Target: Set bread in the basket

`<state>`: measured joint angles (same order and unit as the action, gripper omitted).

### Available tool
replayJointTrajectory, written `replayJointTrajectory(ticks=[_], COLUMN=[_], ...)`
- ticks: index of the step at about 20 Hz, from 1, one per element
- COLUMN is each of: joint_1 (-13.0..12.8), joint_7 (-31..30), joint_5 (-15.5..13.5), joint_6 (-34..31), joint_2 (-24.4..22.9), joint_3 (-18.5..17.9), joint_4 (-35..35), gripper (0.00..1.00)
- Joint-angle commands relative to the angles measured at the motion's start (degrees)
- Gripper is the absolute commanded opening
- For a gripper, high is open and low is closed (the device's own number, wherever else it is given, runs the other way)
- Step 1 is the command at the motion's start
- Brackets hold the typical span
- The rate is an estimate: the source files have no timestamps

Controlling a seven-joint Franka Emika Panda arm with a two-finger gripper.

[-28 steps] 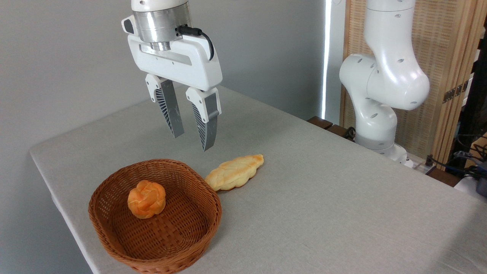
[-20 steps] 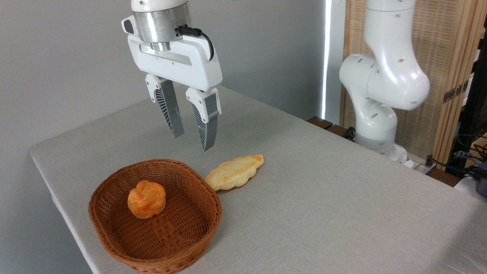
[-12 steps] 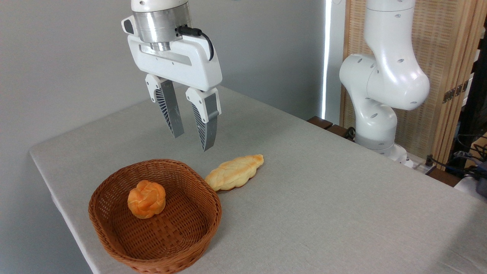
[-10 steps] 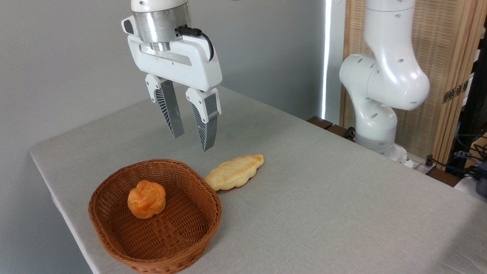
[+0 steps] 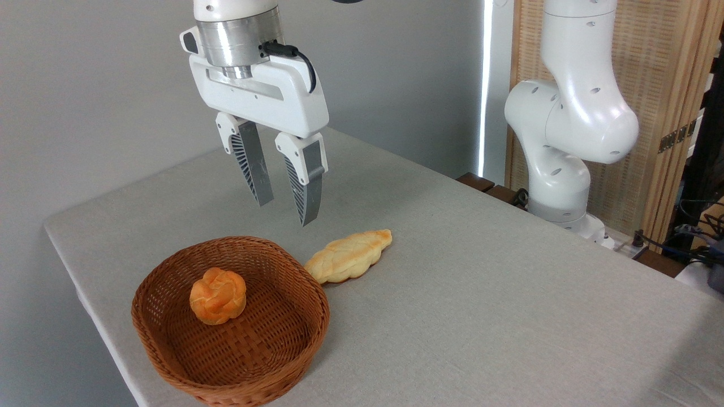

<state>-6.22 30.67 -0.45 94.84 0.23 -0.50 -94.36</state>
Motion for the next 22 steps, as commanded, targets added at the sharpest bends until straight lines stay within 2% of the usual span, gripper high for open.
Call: replayJointTrajectory(ticks=[1, 4, 9, 11, 13, 17, 22], joint_1=[-0.3, -0.2, -0.4, -0.5, -1.6, -2.7, -3.4], joint_7=[0.1, 0.2, 0.2, 0.2, 0.5, 5.6, 9.5], joint_5=[0.7, 0.7, 0.7, 0.4, -0.2, -2.9, -3.1], joint_6=[1.0, 1.6, 10.7, 11.1, 11.2, 15.3, 18.3], joint_2=[-0.1, -1.0, -8.6, -9.4, -10.1, -13.5, -16.6], joint_3=[0.0, -0.1, -0.2, 0.1, 0.1, -0.6, -0.6], joint_4=[-0.3, -2.2, -14.7, -17.0, -18.7, -25.2, -32.4], gripper=[1.0, 1.0, 1.0, 1.0, 1.0, 1.0, 1.0])
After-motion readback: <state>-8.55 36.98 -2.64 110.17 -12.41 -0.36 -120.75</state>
